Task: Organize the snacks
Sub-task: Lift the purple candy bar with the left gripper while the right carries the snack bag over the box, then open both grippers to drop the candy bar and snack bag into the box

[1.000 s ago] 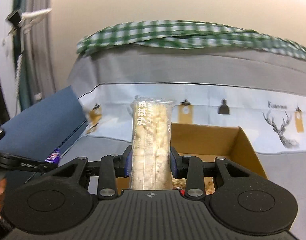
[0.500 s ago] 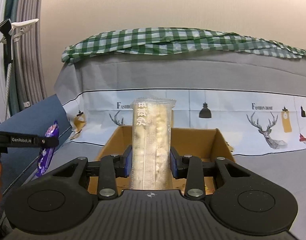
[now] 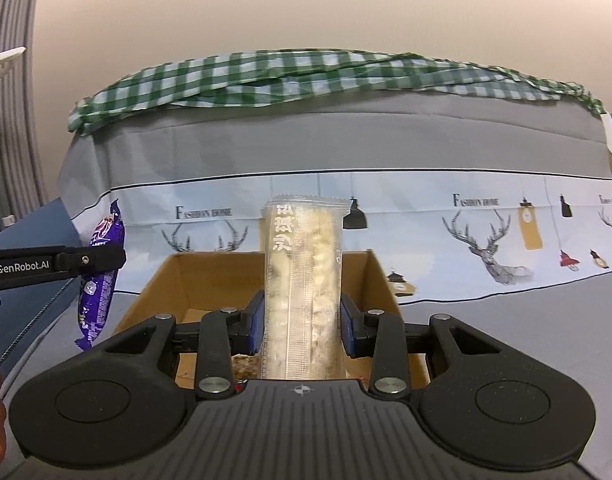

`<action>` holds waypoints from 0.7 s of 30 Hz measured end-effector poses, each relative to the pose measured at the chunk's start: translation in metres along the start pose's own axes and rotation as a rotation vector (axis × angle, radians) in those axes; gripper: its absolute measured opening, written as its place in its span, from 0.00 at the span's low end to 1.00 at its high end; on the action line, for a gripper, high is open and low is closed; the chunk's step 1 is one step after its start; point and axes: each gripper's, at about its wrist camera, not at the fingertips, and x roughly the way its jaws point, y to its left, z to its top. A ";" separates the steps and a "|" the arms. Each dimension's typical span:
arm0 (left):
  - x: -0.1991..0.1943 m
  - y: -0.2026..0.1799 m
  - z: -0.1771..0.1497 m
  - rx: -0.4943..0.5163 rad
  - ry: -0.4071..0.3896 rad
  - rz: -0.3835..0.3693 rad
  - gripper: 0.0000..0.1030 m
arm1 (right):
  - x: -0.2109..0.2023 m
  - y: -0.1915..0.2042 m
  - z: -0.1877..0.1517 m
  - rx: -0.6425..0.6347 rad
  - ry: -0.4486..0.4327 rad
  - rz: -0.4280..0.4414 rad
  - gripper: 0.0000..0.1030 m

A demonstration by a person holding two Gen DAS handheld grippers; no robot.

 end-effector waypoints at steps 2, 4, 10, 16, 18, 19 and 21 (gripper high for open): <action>0.004 -0.005 0.000 0.015 -0.003 -0.004 0.17 | 0.002 -0.001 0.000 0.004 0.003 -0.007 0.37; 0.008 -0.013 -0.001 0.036 -0.005 -0.015 0.17 | 0.004 0.000 0.000 0.004 0.002 -0.016 0.37; 0.016 -0.026 -0.004 0.070 -0.003 -0.044 0.17 | 0.010 0.003 0.001 0.000 -0.001 -0.026 0.37; 0.021 -0.025 -0.002 0.036 0.006 -0.051 0.17 | 0.014 0.007 0.000 0.003 -0.002 -0.034 0.37; 0.021 -0.024 -0.002 0.030 0.008 -0.052 0.17 | 0.015 0.008 0.000 0.002 0.003 -0.038 0.37; 0.021 -0.024 -0.001 0.029 0.006 -0.052 0.17 | 0.016 0.008 0.000 0.003 0.003 -0.039 0.37; 0.020 -0.023 -0.001 0.026 0.005 -0.054 0.17 | 0.015 0.008 0.000 0.008 -0.005 -0.041 0.37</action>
